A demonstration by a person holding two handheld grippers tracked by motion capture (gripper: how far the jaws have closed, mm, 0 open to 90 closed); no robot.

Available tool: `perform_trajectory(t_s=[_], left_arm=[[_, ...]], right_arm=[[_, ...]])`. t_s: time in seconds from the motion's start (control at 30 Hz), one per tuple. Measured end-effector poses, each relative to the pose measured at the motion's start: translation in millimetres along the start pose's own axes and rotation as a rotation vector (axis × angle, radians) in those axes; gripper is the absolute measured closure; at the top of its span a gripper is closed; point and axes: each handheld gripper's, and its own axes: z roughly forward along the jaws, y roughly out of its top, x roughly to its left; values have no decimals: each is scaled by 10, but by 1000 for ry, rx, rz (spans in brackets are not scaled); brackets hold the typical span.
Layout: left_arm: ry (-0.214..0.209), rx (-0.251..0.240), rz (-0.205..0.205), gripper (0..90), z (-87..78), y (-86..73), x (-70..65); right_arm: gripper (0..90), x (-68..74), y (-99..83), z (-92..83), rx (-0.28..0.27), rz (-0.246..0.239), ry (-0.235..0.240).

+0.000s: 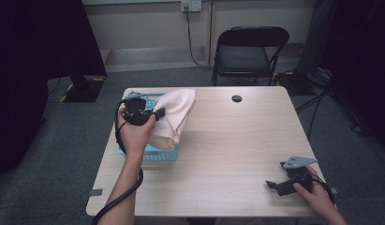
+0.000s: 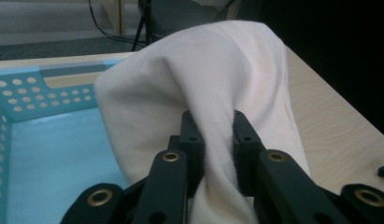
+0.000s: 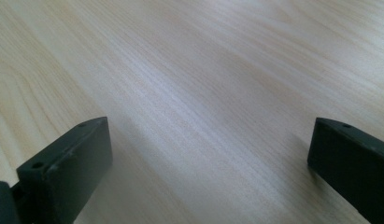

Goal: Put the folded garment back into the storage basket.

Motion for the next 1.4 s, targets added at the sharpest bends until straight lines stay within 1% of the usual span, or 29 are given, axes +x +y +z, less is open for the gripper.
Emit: perform_trajectory(t_s=[0.07, 0.37, 0.57, 0.97, 1.13, 1.27, 1.4], left_arm=[[12, -1, -2, 793, -4, -2, 10], [38, -4, -20, 793, 11, -22, 76], [60, 0, -21, 793, 37, -36, 93], [90, 0, -45, 793, 89, -62, 181], [114, 0, -57, 793, 107, -75, 225], [120, -2, -71, 793, 126, -94, 263], [126, -3, -74, 793, 140, -106, 281]], right_arm=[[0, 0, 0, 0, 0, 0, 0], [0, -1, 0, 0, 0, -1, 0], [0, 0, 0, 0, 0, -1, 0], [0, 0, 0, 0, 0, 0, 0], [0, -1, 0, 0, 0, -1, 0], [0, 0, 0, 0, 0, 0, 0], [0, 0, 0, 0, 0, 0, 0]])
